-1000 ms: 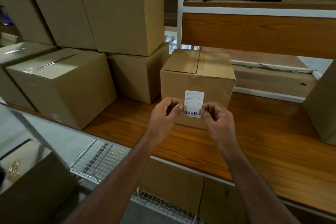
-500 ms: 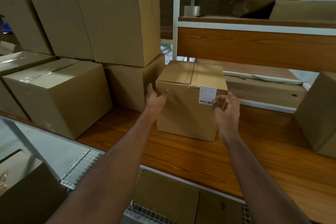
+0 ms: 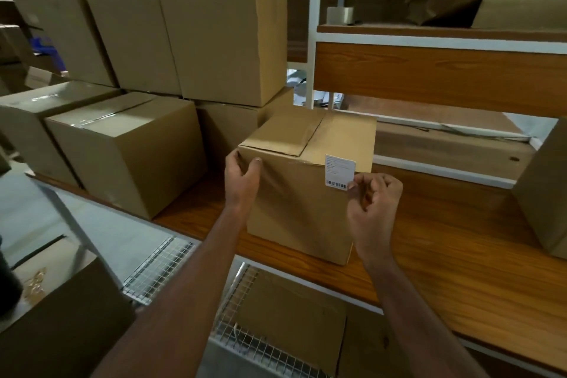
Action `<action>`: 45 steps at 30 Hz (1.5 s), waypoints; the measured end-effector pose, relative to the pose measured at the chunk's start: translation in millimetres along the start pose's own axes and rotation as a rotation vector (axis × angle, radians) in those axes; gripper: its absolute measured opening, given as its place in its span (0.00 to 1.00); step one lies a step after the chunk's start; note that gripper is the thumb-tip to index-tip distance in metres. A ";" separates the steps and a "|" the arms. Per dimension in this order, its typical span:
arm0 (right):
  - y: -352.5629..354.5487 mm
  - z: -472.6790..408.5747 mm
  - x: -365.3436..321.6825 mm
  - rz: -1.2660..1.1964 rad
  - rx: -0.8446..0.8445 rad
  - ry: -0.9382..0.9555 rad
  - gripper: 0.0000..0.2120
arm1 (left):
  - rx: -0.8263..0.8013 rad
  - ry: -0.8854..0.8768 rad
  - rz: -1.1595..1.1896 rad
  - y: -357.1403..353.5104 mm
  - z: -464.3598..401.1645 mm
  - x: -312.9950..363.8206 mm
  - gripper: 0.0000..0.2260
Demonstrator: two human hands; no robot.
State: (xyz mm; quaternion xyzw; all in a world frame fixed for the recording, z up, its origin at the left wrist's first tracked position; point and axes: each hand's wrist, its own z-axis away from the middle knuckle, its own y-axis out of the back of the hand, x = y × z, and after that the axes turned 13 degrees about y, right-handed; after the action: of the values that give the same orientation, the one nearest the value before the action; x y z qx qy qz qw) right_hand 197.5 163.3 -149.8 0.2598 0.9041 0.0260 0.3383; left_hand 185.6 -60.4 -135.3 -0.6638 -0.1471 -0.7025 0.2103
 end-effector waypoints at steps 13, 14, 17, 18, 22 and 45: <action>-49.7 48.8 -66.9 -0.082 -0.012 0.156 0.12 | 0.317 -0.113 0.039 96.3 -3.3 6.9 0.10; -51.8 50.5 -71.3 -0.081 0.007 0.164 0.13 | 0.329 -0.128 0.048 99.6 -3.8 5.9 0.09; -63.4 57.2 -83.5 -0.069 0.091 0.184 0.11 | 0.318 -0.154 0.082 108.4 -6.1 4.3 0.08; -65.4 59.0 -85.1 -0.075 0.119 0.177 0.10 | 0.311 -0.162 0.094 109.1 -5.6 3.8 0.07; -73.1 67.6 -94.8 -0.070 0.226 0.169 0.05 | 0.245 -0.188 0.134 119.4 -3.8 -2.5 0.07; -193.4 70.3 -127.1 0.075 0.128 0.222 0.08 | 0.346 -0.195 -0.154 222.7 -82.4 8.9 0.14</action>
State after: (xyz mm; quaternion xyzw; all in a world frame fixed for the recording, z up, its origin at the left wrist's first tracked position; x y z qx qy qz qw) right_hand 234.9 -74.7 -171.1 0.3098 0.9255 0.0096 0.2176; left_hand 222.8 -294.6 -148.8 -0.6694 -0.3353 -0.6133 0.2515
